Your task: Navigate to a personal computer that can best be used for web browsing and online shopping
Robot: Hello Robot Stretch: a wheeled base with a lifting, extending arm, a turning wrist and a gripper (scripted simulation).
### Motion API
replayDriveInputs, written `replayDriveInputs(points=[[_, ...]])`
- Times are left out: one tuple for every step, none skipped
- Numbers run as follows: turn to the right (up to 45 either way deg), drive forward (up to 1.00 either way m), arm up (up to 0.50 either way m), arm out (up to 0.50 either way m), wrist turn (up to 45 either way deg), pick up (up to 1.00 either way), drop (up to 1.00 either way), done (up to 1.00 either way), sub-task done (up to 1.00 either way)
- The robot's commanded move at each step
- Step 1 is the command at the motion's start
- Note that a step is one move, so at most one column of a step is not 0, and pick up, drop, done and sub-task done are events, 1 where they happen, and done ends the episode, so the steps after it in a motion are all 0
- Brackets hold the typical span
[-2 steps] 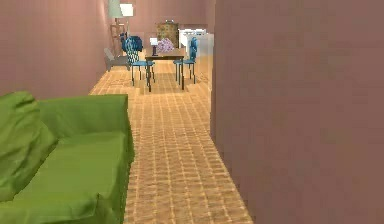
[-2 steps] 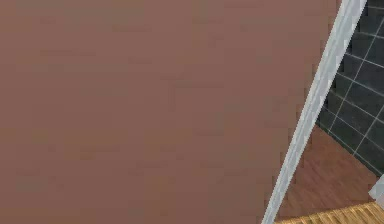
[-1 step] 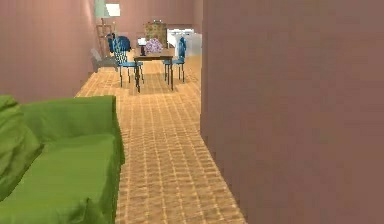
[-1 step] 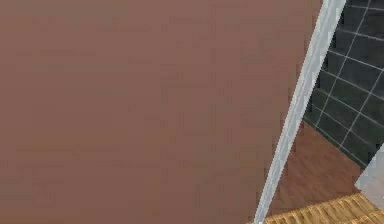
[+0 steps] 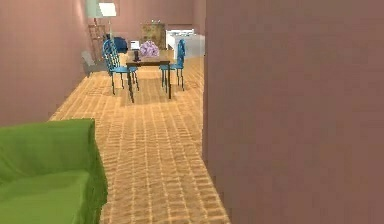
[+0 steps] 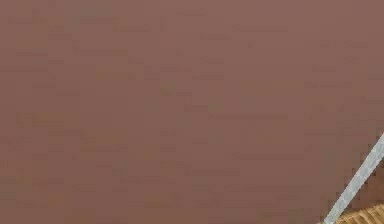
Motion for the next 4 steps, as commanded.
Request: replayDriveInputs(points=[[-6.0,0.0,0.0,0.0,0.0,0.0,0.0,0.0,0.0],[0.0,1.0,0.0,0.0,0.0,0.0,0.0,0.0,0.0],[-3.0,0.0,0.0,0.0,0.0,0.0,0.0,0.0,0.0],[0.0,0.75,0.0,0.0,0.0,0.0,0.0,0.0,0.0]])
